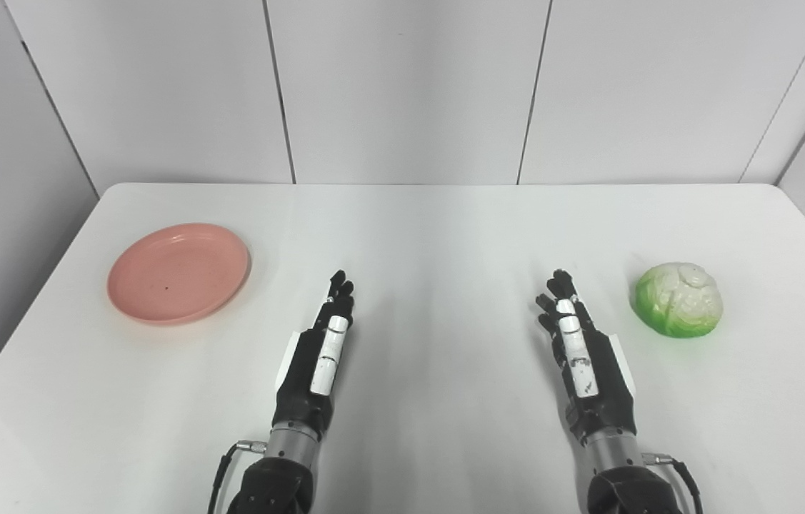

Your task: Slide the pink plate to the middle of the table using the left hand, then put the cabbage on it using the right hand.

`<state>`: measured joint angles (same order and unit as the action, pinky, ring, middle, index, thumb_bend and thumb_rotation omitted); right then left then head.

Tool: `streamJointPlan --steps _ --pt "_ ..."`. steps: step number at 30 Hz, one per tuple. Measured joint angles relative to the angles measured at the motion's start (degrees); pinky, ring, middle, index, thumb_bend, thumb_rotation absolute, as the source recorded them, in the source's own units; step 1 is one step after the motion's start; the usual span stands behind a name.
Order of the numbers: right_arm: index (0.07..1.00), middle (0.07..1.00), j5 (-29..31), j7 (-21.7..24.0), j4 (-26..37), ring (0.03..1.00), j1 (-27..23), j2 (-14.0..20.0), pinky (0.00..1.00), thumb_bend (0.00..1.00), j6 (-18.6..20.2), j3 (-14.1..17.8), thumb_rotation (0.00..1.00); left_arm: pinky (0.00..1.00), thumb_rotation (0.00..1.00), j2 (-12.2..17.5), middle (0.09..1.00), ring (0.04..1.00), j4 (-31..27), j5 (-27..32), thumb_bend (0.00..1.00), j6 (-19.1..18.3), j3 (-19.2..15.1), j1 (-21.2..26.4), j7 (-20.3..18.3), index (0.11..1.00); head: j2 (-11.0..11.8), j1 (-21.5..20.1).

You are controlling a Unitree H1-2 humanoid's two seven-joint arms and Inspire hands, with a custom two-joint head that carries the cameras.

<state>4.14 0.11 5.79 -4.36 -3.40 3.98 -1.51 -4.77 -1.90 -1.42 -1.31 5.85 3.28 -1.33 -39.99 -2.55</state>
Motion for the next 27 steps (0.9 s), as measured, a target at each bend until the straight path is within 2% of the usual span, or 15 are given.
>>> streamJointPlan --steps 9,19,27 --pt "0.940 0.951 0.02 -0.05 0.03 0.924 -0.15 -0.05 0.95 0.60 0.01 0.08 0.83 1.00 1.00 0.01 1.000 1.000 -0.14 0.05 0.67 -0.21 0.00 0.00 -0.02 1.000 0.18 0.00" --pt "0.959 0.971 0.01 0.01 0.06 0.941 -0.15 0.06 0.97 0.62 0.01 0.08 0.86 1.00 1.00 0.01 1.000 1.000 -0.15 0.06 0.67 -0.18 0.00 0.01 -0.03 1.000 -0.09 0.00" --pt "0.956 0.964 0.42 0.34 0.05 0.936 -0.28 0.16 0.97 0.62 0.01 0.11 0.84 1.00 1.00 0.05 1.000 1.000 -0.16 0.02 0.69 -0.20 0.03 0.01 -0.04 1.000 0.09 -0.09"
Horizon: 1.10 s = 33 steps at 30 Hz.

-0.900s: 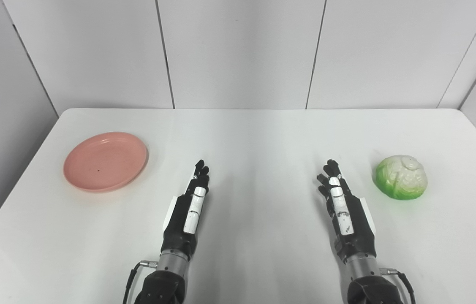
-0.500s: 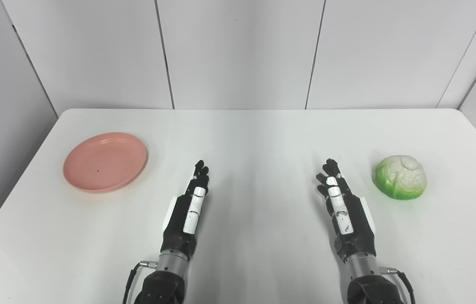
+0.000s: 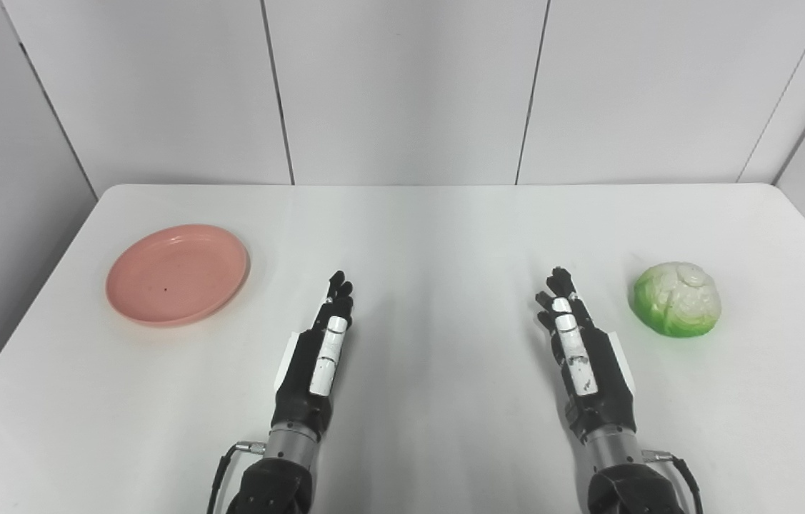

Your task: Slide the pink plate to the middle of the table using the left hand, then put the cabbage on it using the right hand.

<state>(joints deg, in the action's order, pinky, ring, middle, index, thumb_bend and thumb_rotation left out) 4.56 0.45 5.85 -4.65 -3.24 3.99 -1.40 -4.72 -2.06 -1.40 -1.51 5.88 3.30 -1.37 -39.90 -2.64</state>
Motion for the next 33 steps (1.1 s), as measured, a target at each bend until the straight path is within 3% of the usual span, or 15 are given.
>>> streamJointPlan --steps 13,19,28,33 --pt "0.961 0.974 0.14 0.03 0.01 0.954 0.01 0.00 0.98 0.66 0.04 -0.04 0.84 1.00 1.00 0.04 1.000 1.000 0.40 0.04 0.65 0.20 -0.01 0.00 -0.05 1.000 0.09 -0.09" --pt "0.999 1.000 0.24 1.15 0.19 0.983 0.02 0.73 1.00 0.65 0.26 -0.78 0.88 1.00 1.00 -0.03 1.000 1.000 0.40 0.01 0.65 0.20 -0.08 0.00 0.11 1.000 -0.18 -0.17" --pt "0.959 0.973 0.93 0.76 0.84 0.951 -0.05 0.51 0.97 0.66 0.66 -0.13 0.81 1.00 0.98 -0.28 1.000 1.000 0.38 0.07 0.66 0.16 -0.27 0.00 0.12 1.000 -0.18 0.26" --pt "0.977 0.984 -0.08 0.44 0.58 0.960 -0.10 0.54 0.99 0.63 0.65 -0.27 0.86 1.00 1.00 -0.26 1.000 1.000 0.69 0.10 0.66 0.23 -0.34 0.03 0.04 1.000 -0.09 -0.18"
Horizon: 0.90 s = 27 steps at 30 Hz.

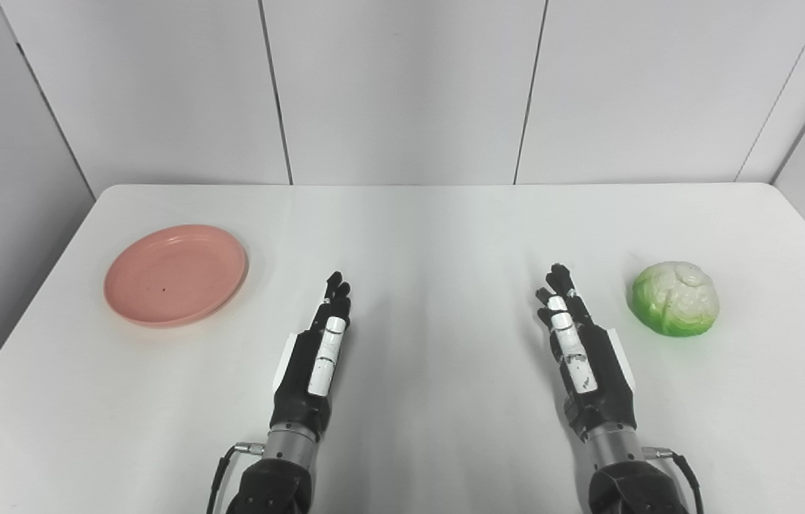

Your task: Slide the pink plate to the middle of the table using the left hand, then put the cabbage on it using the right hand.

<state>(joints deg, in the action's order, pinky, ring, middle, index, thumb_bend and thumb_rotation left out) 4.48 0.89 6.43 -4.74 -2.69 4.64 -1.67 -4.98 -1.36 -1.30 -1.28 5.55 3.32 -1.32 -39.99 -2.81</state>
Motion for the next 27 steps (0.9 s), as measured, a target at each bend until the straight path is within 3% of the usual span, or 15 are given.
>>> streamJointPlan --steps 9,20,27 --pt "0.954 0.972 0.05 0.52 -0.11 0.951 -0.17 0.42 0.97 0.66 0.01 -0.13 0.78 1.00 0.96 0.01 1.000 1.000 -0.05 0.02 0.66 -0.03 -0.01 0.04 -0.05 1.000 -0.09 0.35" --pt "0.986 0.997 -0.11 0.68 -0.31 0.973 -0.35 0.60 1.00 0.63 0.01 -0.56 0.85 1.00 0.97 0.04 1.000 1.000 -0.04 0.01 0.65 -0.01 -0.06 0.05 -0.06 1.000 0.00 0.00" --pt "0.948 0.971 -0.07 0.14 -0.31 0.953 -0.35 0.19 0.97 0.65 0.03 -0.13 0.78 1.00 0.97 0.00 1.000 1.000 0.04 0.02 0.63 -0.01 -0.27 0.07 -0.02 1.000 0.18 0.35"
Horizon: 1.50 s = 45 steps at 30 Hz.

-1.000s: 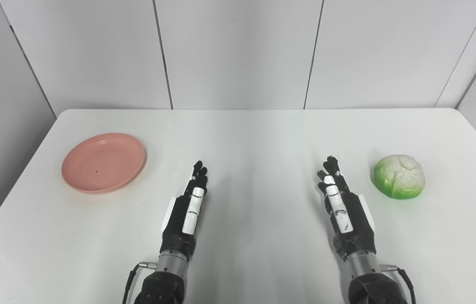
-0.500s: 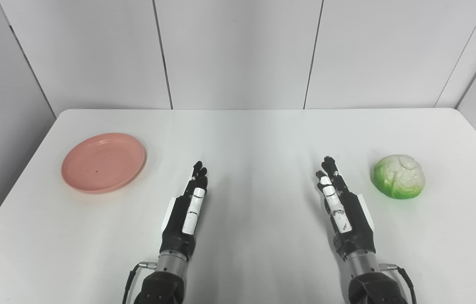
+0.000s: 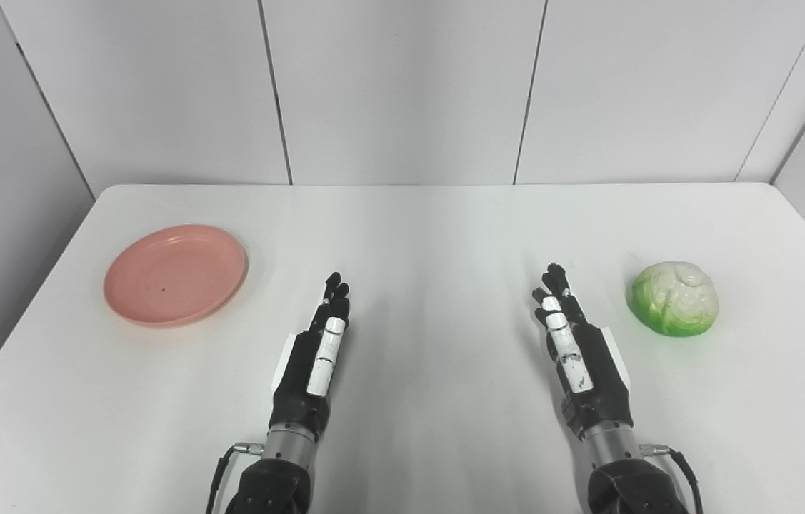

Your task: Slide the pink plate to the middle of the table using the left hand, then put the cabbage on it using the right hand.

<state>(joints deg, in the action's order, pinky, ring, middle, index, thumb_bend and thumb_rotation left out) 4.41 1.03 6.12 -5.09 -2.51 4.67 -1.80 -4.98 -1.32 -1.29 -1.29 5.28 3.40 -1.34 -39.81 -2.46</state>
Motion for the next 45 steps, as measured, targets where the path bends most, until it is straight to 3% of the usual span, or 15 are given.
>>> streamJointPlan --steps 2,5,11,22,27,35,42,44,45 --pt "0.947 0.969 -0.06 -0.31 0.00 0.951 -0.02 -0.11 0.97 0.65 0.13 0.02 0.78 1.00 0.98 0.00 1.000 1.000 -0.01 0.00 0.63 0.00 0.00 0.02 0.00 1.000 0.00 0.18" --pt "0.994 0.997 -0.35 0.10 0.00 0.982 -0.06 0.30 1.00 0.64 0.31 -0.48 0.85 1.00 0.99 0.02 1.000 1.000 0.17 0.07 0.64 0.08 -0.06 0.23 -0.02 1.000 -0.09 0.00" --pt "1.000 1.000 0.18 0.80 0.02 0.993 -0.07 0.72 1.00 0.62 0.89 -0.95 0.85 1.00 0.95 -0.05 1.000 1.000 1.83 2.43 0.64 0.44 -0.60 1.11 -0.25 1.000 -0.18 -0.17" --pt "1.000 1.000 0.12 0.73 0.03 0.995 -0.07 0.61 1.00 0.61 2.01 -1.03 0.85 1.00 0.99 0.86 1.000 1.000 1.83 0.78 0.69 0.86 0.02 1.11 -0.11 1.000 -0.17 -0.44" --pt "1.000 1.000 0.09 0.74 0.04 0.999 -0.07 0.63 1.00 0.62 2.10 -1.15 0.87 1.00 0.96 1.08 1.000 1.000 1.78 0.28 0.68 0.81 -0.05 1.11 -0.11 1.000 -0.18 -0.09" --pt "1.000 1.000 0.07 0.78 0.04 1.000 -0.11 0.75 1.00 0.61 2.16 -1.18 0.86 1.00 0.91 -0.74 1.000 1.000 1.24 2.48 0.63 0.10 -0.83 1.11 0.20 1.000 -0.35 0.09" --pt "0.999 1.000 0.08 0.67 0.01 0.993 -0.56 0.93 1.00 0.61 2.16 -0.68 0.83 1.00 0.92 -1.27 1.000 1.000 1.84 2.45 0.59 0.37 -1.03 1.11 0.29 1.000 -0.35 -0.09" --pt "0.977 0.992 0.06 0.60 -0.09 0.973 -0.79 0.87 0.99 0.63 2.14 -0.59 0.78 1.00 0.91 -1.27 1.000 1.000 1.88 2.47 0.58 0.73 -1.18 1.11 0.25 1.000 -0.26 -0.09" --pt "0.962 0.987 0.00 0.45 -0.31 0.965 -0.92 0.76 0.99 0.65 2.14 -0.49 0.77 1.00 0.94 -1.23 1.000 1.000 1.89 2.47 0.62 0.92 -1.16 1.11 0.17 1.000 -0.26 -0.09"
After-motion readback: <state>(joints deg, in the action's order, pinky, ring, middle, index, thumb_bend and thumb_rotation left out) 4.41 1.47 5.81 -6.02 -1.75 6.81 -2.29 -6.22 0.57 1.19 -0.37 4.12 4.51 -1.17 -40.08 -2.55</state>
